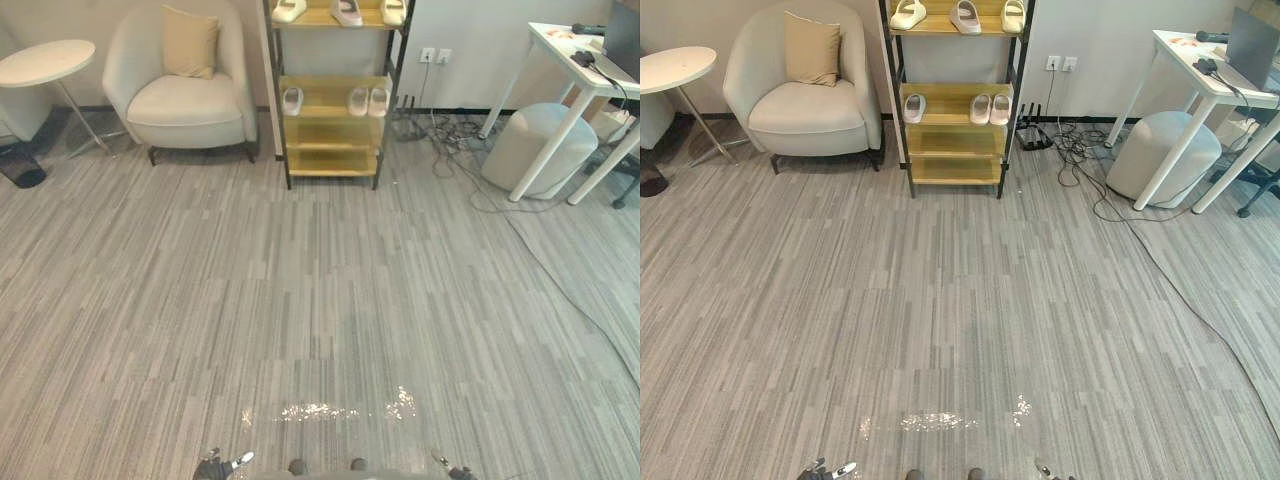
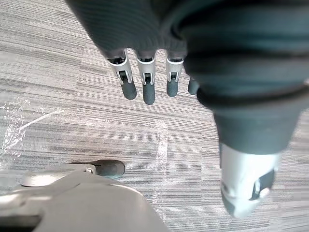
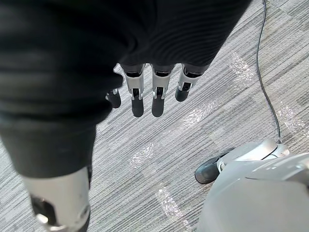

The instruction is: Organize the slippers on the shoe rack

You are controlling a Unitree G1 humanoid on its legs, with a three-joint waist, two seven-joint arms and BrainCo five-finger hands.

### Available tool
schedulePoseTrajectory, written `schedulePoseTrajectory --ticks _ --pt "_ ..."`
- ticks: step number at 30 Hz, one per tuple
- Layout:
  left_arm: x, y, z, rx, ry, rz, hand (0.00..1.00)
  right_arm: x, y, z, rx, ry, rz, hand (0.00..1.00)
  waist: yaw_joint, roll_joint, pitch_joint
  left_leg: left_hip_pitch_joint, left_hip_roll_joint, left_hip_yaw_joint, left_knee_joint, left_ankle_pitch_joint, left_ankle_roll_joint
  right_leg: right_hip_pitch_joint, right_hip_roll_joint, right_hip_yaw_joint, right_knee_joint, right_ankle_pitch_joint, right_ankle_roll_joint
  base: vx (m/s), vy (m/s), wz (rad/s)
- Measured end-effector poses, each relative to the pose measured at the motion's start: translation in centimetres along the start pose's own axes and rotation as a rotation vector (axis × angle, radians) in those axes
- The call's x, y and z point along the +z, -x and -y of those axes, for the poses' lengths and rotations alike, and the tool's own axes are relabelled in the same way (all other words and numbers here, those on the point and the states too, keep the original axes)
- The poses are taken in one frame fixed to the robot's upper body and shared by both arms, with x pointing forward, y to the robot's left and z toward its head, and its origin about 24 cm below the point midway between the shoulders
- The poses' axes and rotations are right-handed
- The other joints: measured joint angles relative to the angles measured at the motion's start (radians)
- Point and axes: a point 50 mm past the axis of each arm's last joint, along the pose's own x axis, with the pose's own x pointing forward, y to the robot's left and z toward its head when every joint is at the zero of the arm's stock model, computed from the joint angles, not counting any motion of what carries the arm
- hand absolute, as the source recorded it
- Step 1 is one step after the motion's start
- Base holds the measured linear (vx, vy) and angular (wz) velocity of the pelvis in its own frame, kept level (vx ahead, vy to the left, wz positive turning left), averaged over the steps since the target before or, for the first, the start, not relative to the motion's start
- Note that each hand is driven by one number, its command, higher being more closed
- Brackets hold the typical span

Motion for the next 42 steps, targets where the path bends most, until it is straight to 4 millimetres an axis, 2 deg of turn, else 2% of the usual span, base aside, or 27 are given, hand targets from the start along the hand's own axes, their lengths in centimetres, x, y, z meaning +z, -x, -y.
schedulePoseTrajectory --ticks 3,6,8,9,11,13,16,17,18,21,23,24,25,27,28,29,31,33,34,35,36,37,38,39,40,41,42 --pt "0.3 -0.1 -0.1 0.005 -0.009 0.009 0.0 0.2 0.0 -0.2 0.003 -0.004 0.008 0.0 0.001 -0.001 0.014 -0.017 0.009 0.009 0.042 -0.026 -0.011 -0.002 0.007 0.002 0.02 -0.007 -0.004 -0.02 -0.043 -0.08" --pt "0.8 0.0 0.1 0.023 0.076 0.032 0.0 0.8 0.1 -0.3 0.008 -0.015 0.051 0.0 0.001 0.013 0.044 -0.1 0.045 0.029 0.268 -0.154 -0.028 -0.016 0.024 0.003 0.106 -0.075 -0.024 -0.02 -0.059 -0.1" --pt "1.2 0.0 -0.2 0.051 0.159 0.049 0.0 1.1 0.3 -0.4 0.011 -0.024 0.081 0.0 0.005 0.015 0.059 -0.232 0.095 0.077 0.58 -0.205 -0.044 -0.041 0.041 0.001 0.171 -0.129 -0.048 0.0 -0.055 0.03" --pt "2.0 0.0 -0.2 0.063 0.194 0.074 0.0 1.1 0.3 -0.5 0.013 -0.032 0.082 0.0 0.012 0.005 0.074 -0.338 0.121 0.084 0.798 -0.158 -0.02 -0.037 0.039 0.008 0.199 -0.145 -0.067 0.0 -0.051 -0.02" --pt "1.9 0.0 -0.1 0.07 0.203 0.072 0.0 1.2 0.3 -0.4 0.002 -0.038 0.082 0.0 0.038 0.006 0.078 -0.415 0.155 0.081 0.937 -0.179 -0.021 -0.018 0.04 0.026 0.217 -0.17 -0.072 0.12 -0.043 -0.27" --pt "1.7 0.1 0.1 0.073 0.221 0.068 0.0 1.3 0.3 -0.3 -0.005 -0.037 0.086 0.0 0.043 0.009 0.077 -0.464 0.166 0.081 0.953 -0.199 -0.053 0.001 0.031 0.045 0.216 -0.19 -0.069 0.25 0.013 -0.27" --pt "1.8 0.2 0.1 0.077 0.238 0.076 0.0 2.0 0.2 -0.9 0.003 -0.038 0.103 0.0 0.054 0.008 0.076 -0.51 0.146 0.114 0.738 -0.193 -0.059 0.026 -0.012 0.079 0.21 -0.225 -0.048 0.37 0.15 -0.35" --pt "1.6 0.2 0.2 0.078 0.248 0.072 0.0 2.0 0.2 -1.1 0.007 -0.038 0.1 0.0 0.06 0.009 0.067 -0.497 0.119 0.114 0.578 -0.141 -0.05 0.032 -0.035 0.094 0.21 -0.245 -0.022 0.45 0.231 -0.59" --pt "1.0 0.4 0.4 0.081 0.261 0.054 0.0 2.1 0.2 -1.3 0.012 -0.035 0.099 0.0 0.079 0.017 0.058 -0.483 0.11 0.111 0.521 -0.071 -0.001 0.042 -0.039 0.127 0.217 -0.281 -0.003 0.56 0.276 -0.67" --pt "0.9 0.3 -0.7 0.114 0.27 0.056 0.0 1.1 0.5 -2.6 0.052 -0.025 0.08 0.0 0.094 -0.038 0.024 -0.449 0.087 0.169 0.561 -0.172 0.012 -0.02 -0.075 0.129 0.425 -0.297 0.036 0.57 0.214 -0.44" --pt "1.5 0.1 -1.2 0.115 0.235 0.068 0.0 0.7 0.6 -3.0 0.064 -0.028 0.074 0.0 0.096 -0.062 0.024 -0.355 0.073 0.173 0.569 -0.241 0.025 -0.143 -0.079 0.11 0.801 -0.211 0.191 0.48 0.205 -0.13" --pt "1.6 0.1 -1.2 0.114 0.232 0.07 0.0 0.7 0.7 -3.0 0.065 -0.028 0.073 0.0 0.096 -0.063 0.025 -0.344 0.073 0.173 0.57 -0.249 0.025 -0.159 -0.078 0.107 0.849 -0.202 0.208 0.53 0.173 0.1" --pt "2.3 -0.1 -1.3 0.108 0.205 0.085 0.0 1.2 0.7 -3.1 0.079 -0.018 0.097 0.0 0.094 -0.062 0.029 -0.255 0.075 0.162 0.567 -0.293 0.028 -0.264 -0.078 0.055 1.124 -0.17 0.237 0.52 0.119 0.13" --pt "2.8 -0.2 -1.1 0.102 0.21 0.091 0.0 1.5 0.7 -3.2 0.085 -0.016 0.111 0.0 0.085 -0.058 0.031 -0.15 0.08 0.154 0.503 -0.306 0.026 -0.355 -0.109 -0.055 1.21 -0.179 0.165 0.55 0.092 0.18" --pt "2.9 -0.3 -1.0 0.1 0.211 0.095 0.0 1.6 0.7 -3.2 0.087 -0.017 0.114 0.0 0.083 -0.057 0.03 -0.133 0.081 0.152 0.489 -0.306 0.025 -0.371 -0.113 -0.073 1.204 -0.183 0.153 0.38 0.013 0.21" --pt "3.6 -0.4 -0.7 0.093 0.225 0.111 0.0 2.2 0.7 -3.3 0.09 -0.027 0.137 0.0 0.077 -0.049 0.034 -0.071 0.093 0.142 0.425 -0.31 0.017 -0.437 -0.119 -0.144 1.136 -0.197 0.118 0.46 -0.039 0.24" --pt "4.3 -0.5 0.1 0.074 0.238 0.123 0.0 2.7 0.7 -3.5 0.094 -0.039 0.158 0.0 0.066 -0.042 0.04 -0.011 0.106 0.13 0.378 -0.318 0.003 -0.49 -0.108 -0.193 0.977 -0.192 0.102 0.52 -0.068 0.23" --pt "4.4 -0.4 1.7 0.032 0.241 0.118 0.0 3.4 0.6 -4.0 0.109 -0.039 0.17 0.0 0.039 -0.034 0.042 0.069 0.113 0.1 0.301 -0.318 0.002 -0.502 -0.055 -0.158 0.549 -0.105 0.033 0.57 -0.154 0.45" --pt "4.6 -0.5 1.7 0.028 0.235 0.121 0.0 3.4 0.6 -4.0 0.109 -0.038 0.167 0.0 0.036 -0.036 0.042 0.075 0.111 0.091 0.296 -0.318 0.002 -0.499 -0.047 -0.147 0.503 -0.083 0.026 0.56 -0.23 0.76" --pt "4.7 -0.5 2.0 0.014 0.232 0.121 0.0 3.2 0.5 -3.9 0.104 -0.033 0.152 0.0 0.029 -0.042 0.043 0.11 0.099 0.041 0.277 -0.319 0.002 -0.482 -0.041 -0.1 0.386 0.058 0.005 0.61 -0.272 0.69" --pt "4.7 -0.5 3.0 -0.008 0.252 0.108 0.0 4.0 0.3 -3.6 0.098 -0.023 0.17 0.0 0.029 -0.001 0.048 0.136 0.138 -0.001 0.287 -0.309 -0.01 -0.461 -0.022 -0.122 0.428 0.053 -0.023 0.6 -0.258 0.66" --pt "4.6 -0.4 3.1 -0.011 0.257 0.107 0.0 4.1 0.3 -3.6 0.097 -0.021 0.174 0.0 0.03 0.008 0.045 0.131 0.148 -0.006 0.297 -0.305 -0.019 -0.457 -0.019 -0.126 0.433 0.035 -0.028 0.59 -0.245 0.5" --pt "4.3 -0.3 3.9 -0.024 0.273 0.097 0.0 4.7 0.2 -3.6 0.098 -0.017 0.187 0.0 0.03 0.039 0.043 0.099 0.173 -0.044 0.386 -0.286 -0.048 -0.45 -0.005 -0.158 0.465 -0.025 -0.048 0.56 -0.229 0.47" --pt "4.4 -0.3 3.8 -0.02 0.289 0.096 0.0 5.0 0.2 -3.5 0.096 -0.017 0.197 0.0 0.027 0.057 0.047 0.023 0.196 -0.088 0.563 -0.252 -0.047 -0.421 0.01 -0.186 0.473 -0.071 -0.066 0.57 -0.244 0.45" --pt "4.5 -0.3 3.8 -0.02 0.293 0.096 0.0 5.0 0.2 -3.4 0.096 -0.017 0.197 0.0 0.027 0.059 0.049 0.002 0.2 -0.096 0.605 -0.24 -0.049 -0.41 0.014 -0.189 0.469 -0.077 -0.069 0.54 -0.239 0.26" --pt "4.5 -0.3 3.6 -0.013 0.31 0.098 0.0 5.0 0.2 -3.4 0.094 -0.018 0.199 0.0 0.03 0.062 0.055 -0.096 0.226 -0.126 0.854 -0.157 -0.056 -0.33 0.042 -0.194 0.422 -0.095 -0.087 0.52 -0.218 0.01" --pt "4.7 -0.3 3.2 -0.003 0.308 0.113 0.0 4.9 0.3 -3.7 0.104 -0.011 0.198 0.0 0.034 0.055 0.069 -0.164 0.255 -0.107 1.05 -0.16 -0.063 -0.226 0.067 -0.19 0.358 -0.1 -0.095 0.51 -0.197 -0.03"
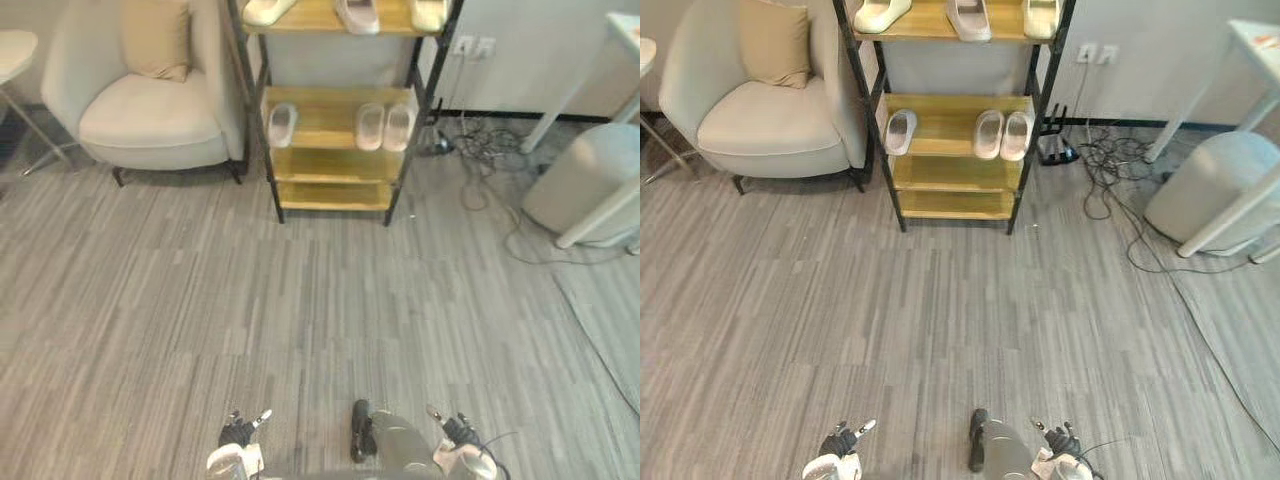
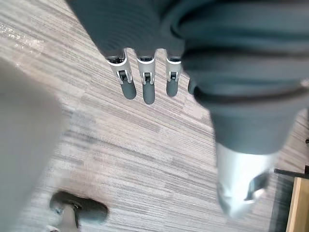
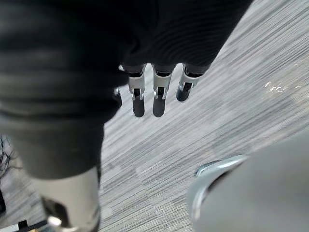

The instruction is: Organize the slippers on the shoe rack

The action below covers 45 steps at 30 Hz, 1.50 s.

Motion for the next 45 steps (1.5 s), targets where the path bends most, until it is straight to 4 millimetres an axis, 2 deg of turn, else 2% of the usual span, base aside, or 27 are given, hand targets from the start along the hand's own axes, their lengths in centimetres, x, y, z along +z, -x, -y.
schedulePoseTrajectory --ticks 1,3,6,8,9,10,11,14,16,17,20,22,24,26,27,28,30,32,33,34,35,37,40,41,42,43,45 --pt "0.1 0.0 -0.1 0.001 0.0 0.006 0.0 0.0 0.0 -0.1 0.003 0.001 -0.001 0.0 0.002 -0.003 0.003 -0.013 0.005 0.006 0.03 -0.002 0.0 0.024 0.003 0.001 -0.012 -0.001 -0.002 0.56 -0.173 -0.12" --pt "1.4 -0.1 -0.2 -0.003 -0.015 0.06 0.0 -0.5 0.2 -1.2 0.033 0.001 -0.015 0.0 0.023 -0.038 0.01 -0.161 0.019 0.07 0.151 -0.017 -0.002 0.165 0.008 0.028 -0.112 -0.011 -0.017 0.46 -0.11 -0.2" --pt "2.0 -0.1 0.2 -0.014 -0.013 0.094 0.0 -0.2 0.2 -2.1 0.053 -0.014 -0.012 0.0 0.027 -0.036 0.016 -0.271 -0.003 0.117 0.061 -0.057 -0.001 0.233 0.005 0.051 -0.171 -0.013 -0.012 0.36 0.017 -0.25" --pt "2.6 -0.2 0.5 -0.027 -0.022 0.112 0.0 -0.1 0.2 -2.8 0.067 -0.024 -0.009 0.0 0.048 -0.044 0.032 -0.299 -0.072 0.163 -0.194 -0.081 0.012 0.295 -0.031 0.069 -0.206 -0.028 0.009 0.35 0.152 -0.26" --pt "2.4 -0.2 0.7 -0.042 -0.046 0.106 0.0 -0.3 0.1 -2.2 0.048 -0.03 -0.017 0.0 0.049 -0.04 0.028 -0.285 -0.128 0.159 -0.45 -0.022 -0.003 0.32 -0.047 0.08 -0.229 -0.046 0.033 0.4 0.241 -0.37" --pt "1.7 0.0 1.0 -0.055 -0.041 0.089 0.0 -0.3 0.1 -1.8 0.035 -0.027 -0.023 0.0 0.062 -0.008 0.012 -0.278 -0.137 0.153 -0.598 0.1 0.041 0.334 -0.032 0.101 -0.236 -0.088 0.048 0.48 0.293 -0.38" --pt "1.7 0.0 1.0 -0.058 -0.039 0.091 0.0 -0.4 0.1 -2.1 0.043 -0.025 -0.031 0.0 0.064 -0.017 0.005 -0.276 -0.16 0.144 -0.586 0.138 0.072 0.336 -0.049 0.115 -0.205 -0.123 0.054 0.36 0.202 -0.22" --pt "2.2 -0.2 0.1 -0.041 -0.053 0.108 0.0 -1.9 0.6 -2.3 0.047 -0.026 -0.074 0.0 0.067 -0.091 -0.019 -0.253 -0.209 0.181 -0.572 0.072 0.09 0.306 -0.113 0.142 -0.072 -0.169 0.073 0.33 0.093 -0.08" --pt "2.2 -0.3 -0.2 -0.035 -0.074 0.099 0.0 -1.9 0.6 -2.3 0.05 -0.02 -0.071 0.0 0.068 -0.104 -0.022 -0.207 -0.221 0.186 -0.556 0.021 0.103 0.212 -0.13 0.158 0.2 -0.145 0.128 0.47 0.157 -0.13" --pt "2.5 -0.5 -0.2 -0.039 -0.102 0.091 0.0 -1.8 0.5 -2.1 0.049 -0.007 -0.065 0.0 0.064 -0.105 -0.008 -0.145 -0.232 0.18 -0.547 -0.027 0.111 0.113 -0.153 0.156 0.471 -0.083 0.237 0.44 0.131 0.09" --pt "2.1 -0.5 -0.4 -0.033 -0.124 0.065 0.0 -1.7 0.7 -1.3 0.041 0.012 -0.042 0.0 0.054 -0.107 -0.007 -0.018 -0.236 0.149 -0.561 -0.087 0.11 0.001 -0.17 0.079 0.701 -0.099 0.212 0.45 0.09 0.31" --pt "2.0 -0.5 -0.4 -0.033 -0.126 0.061 0.0 -1.9 0.7 -0.9 0.029 0.008 -0.044 0.0 0.045 -0.11 -0.008 0.05 -0.238 0.13 -0.614 -0.093 0.108 -0.056 -0.177 0.026 0.656 -0.117 0.192 0.43 0.023 0.51" --pt "1.5 -0.4 -0.3 -0.034 -0.122 0.046 0.0 -1.9 0.6 -0.2 0.009 0.008 -0.05 0.0 0.034 -0.095 -0.006 0.152 -0.232 0.101 -0.705 -0.096 0.1 -0.116 -0.157 0.011 0.388 -0.124 0.156 0.52 -0.051 0.43" --pt "1.1 -0.3 -0.3 -0.035 -0.122 0.032 0.0 -1.8 0.5 0.1 -0.001 -0.003 -0.05 0.0 0.024 -0.082 -0.006 0.181 -0.218 0.082 -0.732 -0.106 0.083 -0.14 -0.129 0.039 0.228 -0.084 0.125 0.52 -0.109 0.34" --pt "0.6 -0.3 -0.5 -0.031 -0.123 0.018 0.0 -1.7 0.5 0.0 -0.002 -0.01 -0.049 0.0 0.016 -0.078 -0.008 0.199 -0.209 0.073 -0.744 -0.115 0.067 -0.139 -0.11 0.058 0.108 -0.023 0.109 0.55 -0.172 0.42" --pt "0.5 -0.2 -0.8 -0.02 -0.114 0.015 0.0 -2.2 0.7 0.0 -0.005 -0.016 -0.065 0.0 0.016 -0.088 -0.013 0.224 -0.208 0.059 -0.745 -0.137 0.03 -0.13 -0.108 0.075 -0.011 0.158 0.08 0.68 -0.251 0.42" --pt "-0.4 0.0 -0.1 -0.032 -0.09 -0.014 0.0 -1.6 0.4 0.6 -0.015 -0.007 -0.05 0.0 0.019 -0.047 -0.027 0.243 -0.157 0.054 -0.73 -0.143 0.007 -0.108 -0.077 0.05 0.015 0.15 0.053 0.56 -0.224 0.25" --pt "-0.7 0.1 0.7 -0.044 -0.073 -0.021 0.0 -1.4 0.3 0.9 -0.022 0.001 -0.044 0.0 0.014 -0.017 -0.037 0.208 -0.129 0.051 -0.624 -0.129 -0.014 -0.071 -0.061 0.018 -0.004 0.103 0.034 0.57 -0.234 0.34" --pt "-0.5 0.1 0.8 -0.048 -0.061 -0.017 0.0 -1.3 0.3 1.1 -0.027 0.004 -0.039 0.0 0.01 -0.004 -0.03 0.129 -0.117 0.049 -0.43 -0.102 -0.019 -0.02 -0.051 -0.002 -0.041 0.087 0.025 0.52 -0.227 0.44" --pt "-0.1 0.0 0.7 -0.038 -0.044 -0.009 0.0 -1.4 0.3 1.2 -0.027 0.011 -0.045 0.0 0.015 -0.009 -0.02 0.031 -0.093 0.05 -0.21 -0.056 -0.001 0.039 -0.05 -0.008 -0.081 0.08 0.019 0.44 -0.188 0.4" --pt "0.1 -0.1 0.5 -0.034 -0.044 -0.001 0.0 -1.5 0.4 1.1 -0.023 0.015 -0.048 0.0 0.015 -0.016 -0.01 -0.019 -0.07 0.066 -0.097 -0.061 0.01 0.087 -0.045 -0.009 -0.106 0.078 0.016 0.27 -0.115 0.22" --pt "0.6 -0.1 0.4 -0.031 -0.042 0.019 0.0 -1.5 0.4 0.8 -0.011 0.028 -0.048 0.0 0.018 -0.022 -0.002 -0.064 -0.035 0.091 -0.009 -0.071 0.003 0.152 -0.043 -0.009 -0.138 0.077 0.013 0.21 -0.055 -0.03" --pt "1.1 -0.1 0.9 -0.054 -0.083 0.042 0.0 -1.0 0.3 0.3 0.001 0.02 -0.029 0.0 0.024 -0.019 -0.004 -0.12 0.005 0.136 -0.18 -0.072 -0.011 0.208 -0.049 0.013 -0.183 0.067 0.03 0.15 0.067 -0.3" --pt "0.9 -0.1 1.2 -0.064 -0.092 0.038 0.0 -0.8 0.3 0.4 -0.003 0.013 -0.024 0.0 0.018 -0.006 -0.01 -0.118 -0.004 0.135 -0.339 -0.033 -0.009 0.206 -0.047 0.021 -0.179 0.061 0.044 0.14 0.191 -0.2" --pt "0.7 -0.1 1.3 -0.073 -0.117 0.027 0.0 -0.9 0.2 0.6 -0.01 0.005 -0.03 0.0 0.017 0.002 -0.025 -0.075 -0.026 0.119 -0.487 -0.035 -0.04 0.207 -0.047 0.038 -0.181 0.057 0.066 0.12 0.165 -0.1" --pt "0.6 -0.1 1.1 -0.07 -0.123 0.025 0.0 -1.1 0.3 0.7 -0.012 0.006 -0.036 0.0 0.016 -0.008 -0.033 -0.046 -0.043 0.115 -0.54 -0.037 -0.041 0.204 -0.053 0.048 -0.185 0.057 0.073 0.13 0.146 0.02" --pt "1.1 -0.3 0.6 -0.059 -0.139 0.037 0.0 -1.9 0.5 0.4 -0.008 0.001 -0.061 0.0 0.017 -0.054 -0.039 -0.003 -0.078 0.14 -0.645 -0.015 -0.029 0.19 -0.09 0.061 -0.188 0.064 0.091 0.09 0.13 -0.12"
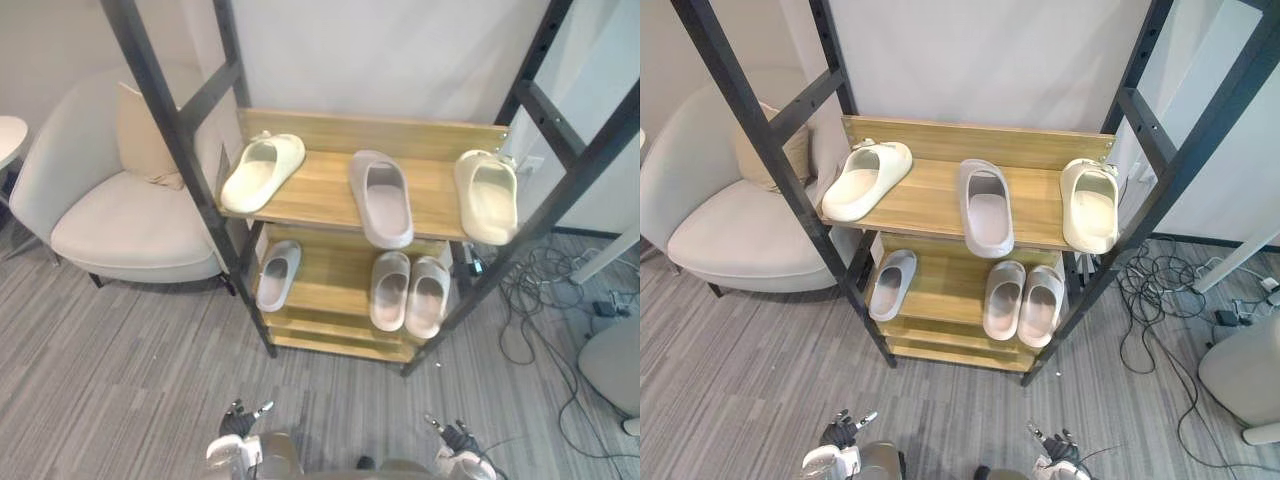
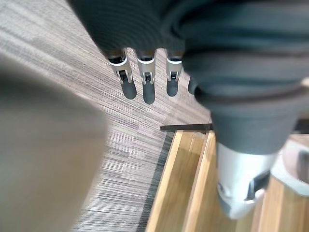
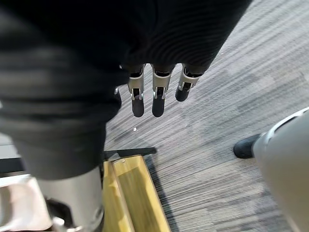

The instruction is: Organize the slippers on the shoe rack

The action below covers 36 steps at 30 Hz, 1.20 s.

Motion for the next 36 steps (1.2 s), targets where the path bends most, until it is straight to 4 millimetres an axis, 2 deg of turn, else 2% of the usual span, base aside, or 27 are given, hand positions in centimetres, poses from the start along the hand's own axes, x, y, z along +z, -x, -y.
schedulePoseTrajectory --ticks 5,10,13,16,17,18,19,21,22,25,29,33,36 --pt "-0.4 0.0 -0.4 0.009 -0.01 -0.018 0.0 -0.9 0.3 0.0 -0.002 -0.002 -0.024 0.0 -0.003 -0.013 -0.011 0.029 -0.045 0.025 -0.033 0.009 0.017 0.005 -0.038 0.03 -0.013 0.007 0.026 0.02 0.11 -0.13" --pt "-1.4 0.3 -0.5 0.005 -0.026 -0.044 0.0 -1.5 0.5 0.6 -0.018 0.0 -0.037 0.0 -0.002 0.0 -0.022 0.071 -0.059 0.048 -0.08 0.025 0.027 0.011 -0.047 0.054 -0.019 0.011 0.036 -0.03 0.035 -0.11" --pt "-1.7 0.3 -0.4 0.0 -0.03 -0.058 0.0 -0.9 0.4 0.9 -0.026 0.02 -0.014 0.0 -0.002 0.004 -0.032 0.099 -0.062 0.066 -0.12 0.042 0.026 0.014 -0.046 0.075 -0.029 0.014 0.038 -0.04 -0.001 -0.19" --pt "-1.8 0.4 -0.4 -0.004 -0.052 -0.061 0.0 1.4 0.8 0.7 -0.012 0.046 0.112 0.0 -0.005 0.003 -0.036 0.107 -0.06 0.091 -0.144 0.049 0.026 -0.003 -0.041 0.105 -0.031 0.023 0.038 -0.03 -0.001 -0.27" --pt "-1.8 0.4 -0.3 -0.009 -0.068 -0.059 0.0 3.1 1.3 1.0 -0.017 0.046 0.196 0.0 -0.006 0.006 -0.038 0.109 -0.06 0.1 -0.146 0.049 0.026 -0.006 -0.04 0.116 -0.037 0.029 0.039 -0.01 0.021 -0.3" --pt "-1.8 0.4 0.0 -0.023 -0.096 -0.056 0.0 6.1 2.2 1.4 -0.023 0.073 0.342 0.0 -0.009 0.009 -0.042 0.11 -0.06 0.111 -0.149 0.048 0.027 -0.008 -0.039 0.13 -0.046 0.036 0.041 0.0 0.034 -0.29" --pt "-1.9 0.5 0.0 -0.026 -0.105 -0.054 0.0 7.3 2.7 1.6 -0.023 0.087 0.404 0.0 -0.012 0.008 -0.044 0.111 -0.06 0.117 -0.151 0.048 0.027 -0.011 -0.038 0.135 -0.045 0.037 0.041 0.0 0.035 -0.29" --pt "-1.7 0.5 0.2 -0.039 -0.138 -0.042 0.0 11.3 4.9 2.1 -0.033 0.149 0.611 0.0 -0.015 0.006 -0.046 0.123 -0.06 0.138 -0.161 0.048 0.028 -0.017 -0.035 0.158 -0.046 0.042 0.042 0.02 0.033 -0.32" --pt "-1.9 0.6 -0.1 -0.037 -0.15 -0.042 0.0 13.5 6.8 2.1 -0.036 0.179 0.748 0.0 -0.023 -0.006 -0.053 0.133 -0.061 0.146 -0.165 0.048 0.027 -0.016 -0.031 0.172 -0.046 0.042 0.042 0.05 0.027 -0.29" --pt "-1.9 0.6 -0.2 -0.048 -0.189 -0.036 0.0 15.5 9.0 1.4 -0.024 0.189 0.894 0.0 -0.034 -0.008 -0.058 0.145 -0.061 0.148 -0.166 0.044 0.03 -0.016 -0.027 0.19 -0.044 0.043 0.043 0.04 0.012 -0.2" --pt "-1.9 0.7 0.0 -0.071 -0.242 -0.03 0.0 16.3 10.7 -0.1 0.033 0.16 0.979 0.0 -0.053 -0.008 -0.059 0.148 -0.064 0.148 -0.16 0.038 0.038 -0.016 -0.026 0.211 -0.044 0.052 0.045 0.02 0.025 -0.19" --pt "-1.9 0.8 0.5 -0.104 -0.288 -0.016 0.0 16.5 12.4 -1.7 0.142 0.18 1.059 0.0 -0.06 0.001 -0.054 0.162 -0.068 0.129 -0.132 0.017 0.046 0.001 -0.027 0.229 -0.041 0.054 0.049 -0.02 0.026 -0.1" --pt "-1.9 0.8 0.8 -0.134 -0.318 -0.008 0.0 16.7 12.7 -2.1 0.172 0.192 1.084 0.0 -0.061 0.005 -0.053 0.161 -0.074 0.116 -0.118 0.011 0.049 0.007 -0.033 0.228 -0.035 0.054 0.052 -0.06 0.042 0.06"
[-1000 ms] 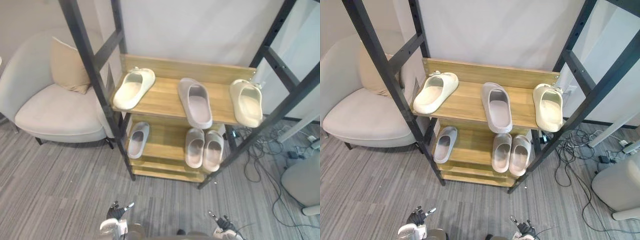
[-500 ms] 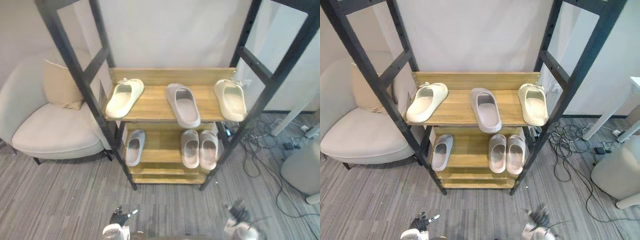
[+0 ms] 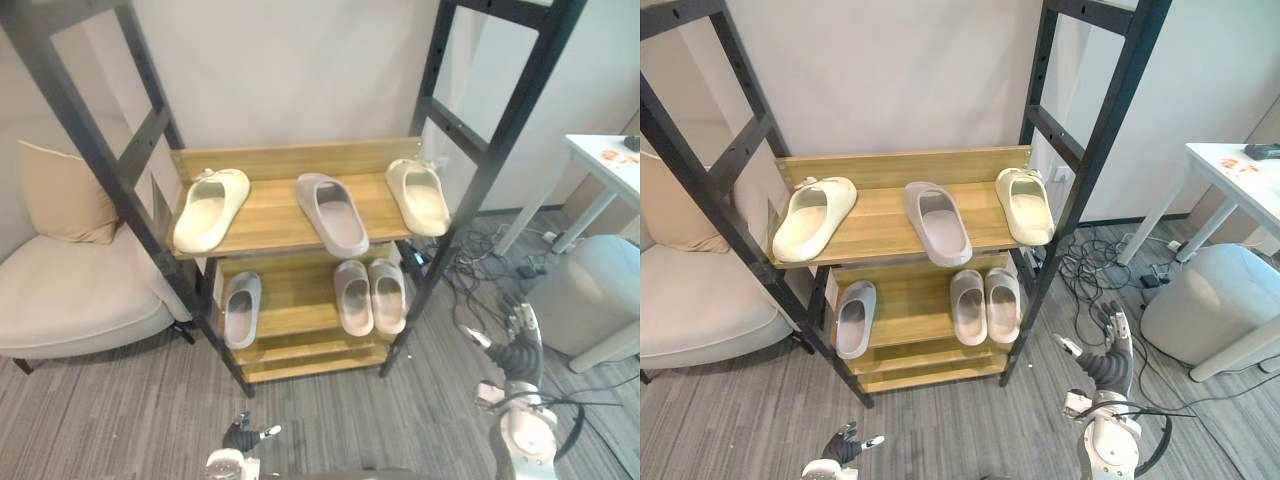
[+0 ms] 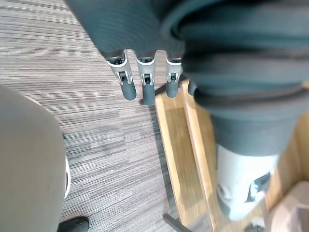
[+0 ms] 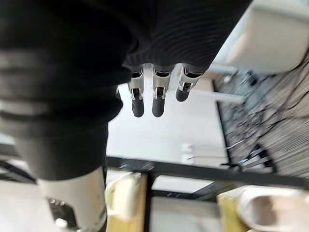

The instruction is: Organize the slippers on the shoe rack

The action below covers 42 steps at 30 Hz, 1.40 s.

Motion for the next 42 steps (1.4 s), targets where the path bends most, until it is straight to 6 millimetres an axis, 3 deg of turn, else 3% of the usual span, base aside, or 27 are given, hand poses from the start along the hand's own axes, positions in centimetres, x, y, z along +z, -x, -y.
schedulePoseTrajectory --ticks 4,9,17,19,30,42 --pt "0.0 0.0 0.4 -0.019 -0.018 -0.001 0.0 0.8 -0.6 -1.1 0.05 -0.016 0.048 0.0 -0.001 0.008 0.005 -0.014 -0.01 -0.041 0.022 -0.018 0.006 0.013 -0.011 -0.01 0.003 -0.012 0.001 -0.08 0.02 0.14" --pt "0.1 0.0 0.6 -0.03 -0.03 0.012 0.0 5.0 -2.5 -2.9 0.126 -0.017 0.271 0.0 -0.001 0.022 0.006 -0.038 -0.028 -0.09 0.029 -0.007 0.02 0.015 -0.025 -0.041 -0.002 -0.012 0.001 -0.02 0.002 0.23" --pt "0.5 -0.2 0.5 -0.04 -0.033 0.022 0.0 8.3 -4.9 -3.2 0.117 0.011 0.429 0.0 0.003 0.023 0.021 -0.072 -0.033 -0.147 0.047 -0.006 0.02 0.03 -0.025 -0.08 -0.011 -0.01 0.003 0.04 -0.011 0.2" --pt "0.6 -0.2 0.4 -0.039 -0.035 0.026 0.0 9.1 -6.4 -3.4 0.123 0.043 0.465 0.0 0.009 0.02 0.023 -0.075 -0.037 -0.153 0.042 -0.006 0.019 0.029 -0.024 -0.085 -0.026 -0.009 0.003 0.05 0.004 0.1" --pt "1.2 -0.4 -0.1 -0.026 -0.025 0.039 0.0 8.5 -11.8 -2.8 0.074 0.173 0.377 0.0 0.02 0.012 0.031 -0.14 -0.042 -0.206 0.041 -0.003 0.017 -0.006 -0.023 -0.109 -0.046 -0.002 -0.001 0.05 -0.004 0.13" --pt "1.3 -0.4 -0.4 -0.006 0.018 0.04 0.0 10.1 -15.5 -4.3 0.098 0.229 0.367 0.0 0.033 0.006 0.039 -0.139 -0.05 -0.245 -0.028 0.044 0.02 -0.007 -0.026 -0.114 -0.075 0.037 -0.012 0.0 -0.002 0.1"
